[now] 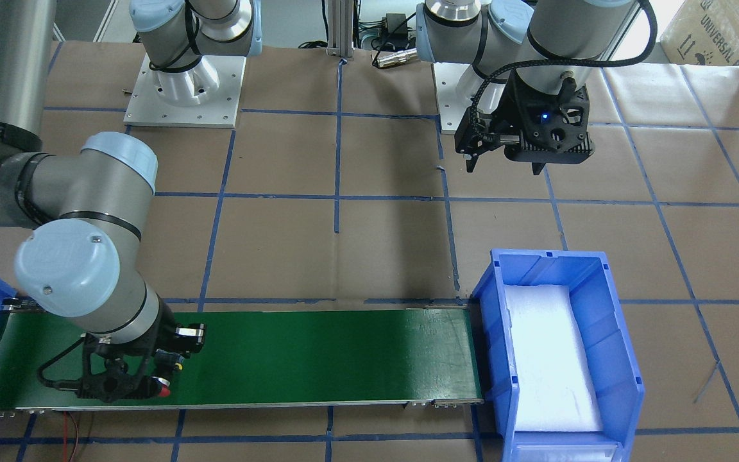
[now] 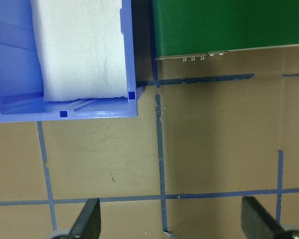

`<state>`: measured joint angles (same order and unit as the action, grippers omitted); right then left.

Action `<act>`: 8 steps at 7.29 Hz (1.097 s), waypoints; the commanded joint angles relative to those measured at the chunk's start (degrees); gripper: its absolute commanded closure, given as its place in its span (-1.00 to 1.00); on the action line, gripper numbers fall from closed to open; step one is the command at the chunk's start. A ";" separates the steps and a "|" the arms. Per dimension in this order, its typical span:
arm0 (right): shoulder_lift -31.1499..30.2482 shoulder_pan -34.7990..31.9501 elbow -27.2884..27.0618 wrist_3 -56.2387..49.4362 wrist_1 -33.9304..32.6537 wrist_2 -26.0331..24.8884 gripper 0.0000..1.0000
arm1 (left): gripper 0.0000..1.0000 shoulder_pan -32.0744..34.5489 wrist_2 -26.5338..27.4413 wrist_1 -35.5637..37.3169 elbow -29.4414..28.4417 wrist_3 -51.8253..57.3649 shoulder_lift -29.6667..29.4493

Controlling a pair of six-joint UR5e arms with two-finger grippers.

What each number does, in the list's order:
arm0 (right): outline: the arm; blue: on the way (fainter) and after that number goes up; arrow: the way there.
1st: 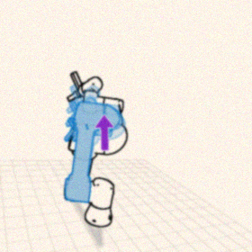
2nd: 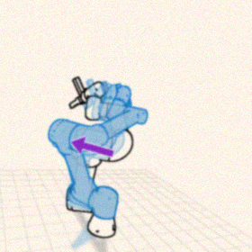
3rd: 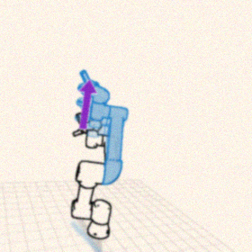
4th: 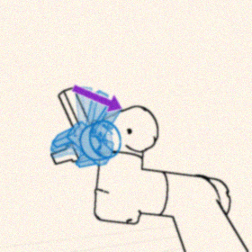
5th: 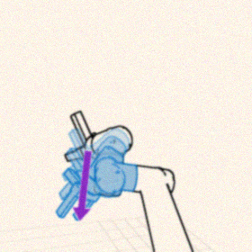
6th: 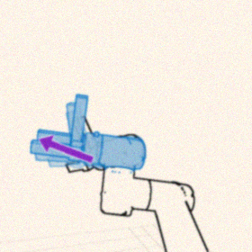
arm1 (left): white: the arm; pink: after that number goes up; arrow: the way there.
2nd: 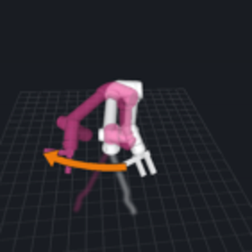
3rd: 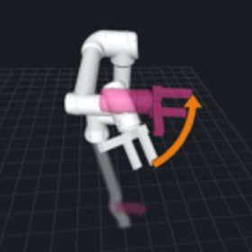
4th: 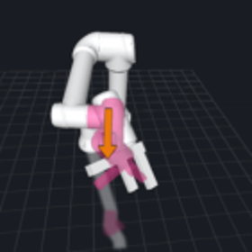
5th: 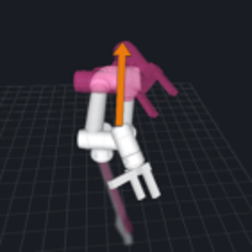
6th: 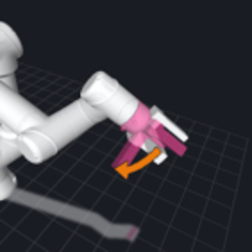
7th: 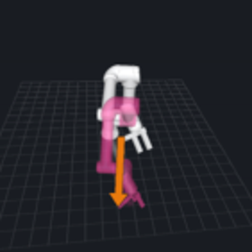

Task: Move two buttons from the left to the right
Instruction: 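Grasp the red-capped button with the right gripper and lift it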

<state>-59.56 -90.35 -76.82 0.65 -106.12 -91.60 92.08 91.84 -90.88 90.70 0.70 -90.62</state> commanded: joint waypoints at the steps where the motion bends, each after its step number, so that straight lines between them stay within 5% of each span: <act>1: -1.87 6.19 4.83 -5.53 8.63 -0.25 0.64 | -1.00 0.02 0.01 0.09 0.00 0.00 0.00; 4: -3.19 22.79 6.76 -27.92 8.21 -0.86 0.64 | -1.00 0.03 0.01 0.00 0.00 0.00 0.00; 8: 2.84 30.92 8.09 -44.94 0.77 -0.95 0.62 | -1.00 0.03 0.01 -0.09 0.00 0.00 0.00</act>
<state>-59.80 -60.97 -68.80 -41.54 -101.94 -92.47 92.11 91.85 -90.95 90.70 0.70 -90.62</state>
